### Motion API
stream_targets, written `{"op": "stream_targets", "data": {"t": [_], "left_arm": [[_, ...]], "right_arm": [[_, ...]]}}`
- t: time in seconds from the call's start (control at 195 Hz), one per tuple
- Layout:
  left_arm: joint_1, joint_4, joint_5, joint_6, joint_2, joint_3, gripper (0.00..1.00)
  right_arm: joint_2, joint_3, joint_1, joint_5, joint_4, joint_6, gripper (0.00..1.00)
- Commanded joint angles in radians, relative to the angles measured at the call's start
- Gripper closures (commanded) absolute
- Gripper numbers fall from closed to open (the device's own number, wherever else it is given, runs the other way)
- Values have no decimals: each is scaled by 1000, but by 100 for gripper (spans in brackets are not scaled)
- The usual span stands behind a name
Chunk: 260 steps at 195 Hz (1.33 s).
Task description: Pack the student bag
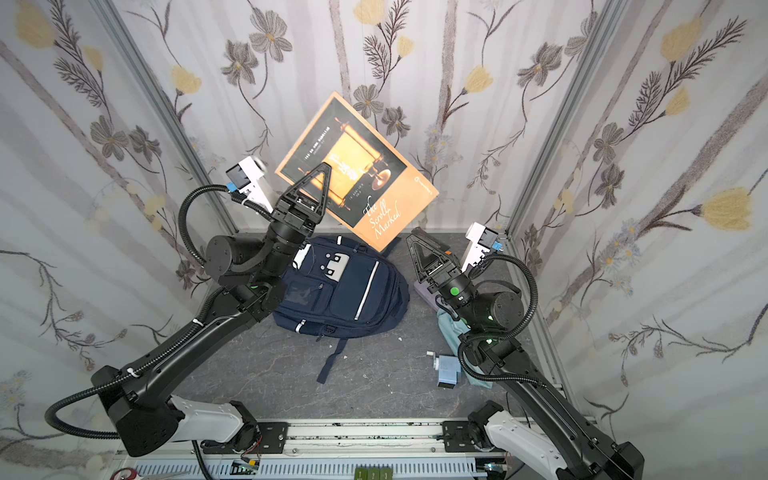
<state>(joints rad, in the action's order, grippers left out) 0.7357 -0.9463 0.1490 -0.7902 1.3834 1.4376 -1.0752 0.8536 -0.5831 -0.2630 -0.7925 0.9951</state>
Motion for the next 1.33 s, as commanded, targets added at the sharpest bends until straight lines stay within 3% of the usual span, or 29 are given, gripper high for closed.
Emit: {"op": "stream_targets", "data": {"t": [0.0,0.143,0.563,0.743,0.84,1.014,1.05,1.121,1.188,1.249,1.326], "left_arm": [[2,-167,-85,-35,18,9,100],[4,-163,-91,-58,32,9,100],[14,-54,-68,-62,8,-27,100],[14,-46,-72,-75,-21,-79,100],[14,-39,-71,-77,-33,-95,100],[15,-14,-51,-91,-31,-96,100],[16,-14,-46,-94,-26,-93,100],[16,-15,-42,-99,-20,-94,100],[16,-10,-50,-95,-19,-96,100],[16,13,-64,-72,-26,-103,100],[16,120,-99,-11,-48,-109,64]], "right_arm": [[-14,-5,-11,8,-93,41,16],[-51,22,-20,16,-151,37,16],[-200,247,-16,-55,-112,-36,18],[-279,335,-8,-149,-129,-18,41],[-300,337,-7,-186,-181,21,62],[-323,335,-8,-232,-217,69,58],[-324,335,-7,-235,-207,70,65],[-323,333,-5,-240,-195,70,92],[-310,323,7,-236,-184,71,100],[-288,307,26,-232,-151,70,100],[-244,277,80,-225,-63,66,100]]}}
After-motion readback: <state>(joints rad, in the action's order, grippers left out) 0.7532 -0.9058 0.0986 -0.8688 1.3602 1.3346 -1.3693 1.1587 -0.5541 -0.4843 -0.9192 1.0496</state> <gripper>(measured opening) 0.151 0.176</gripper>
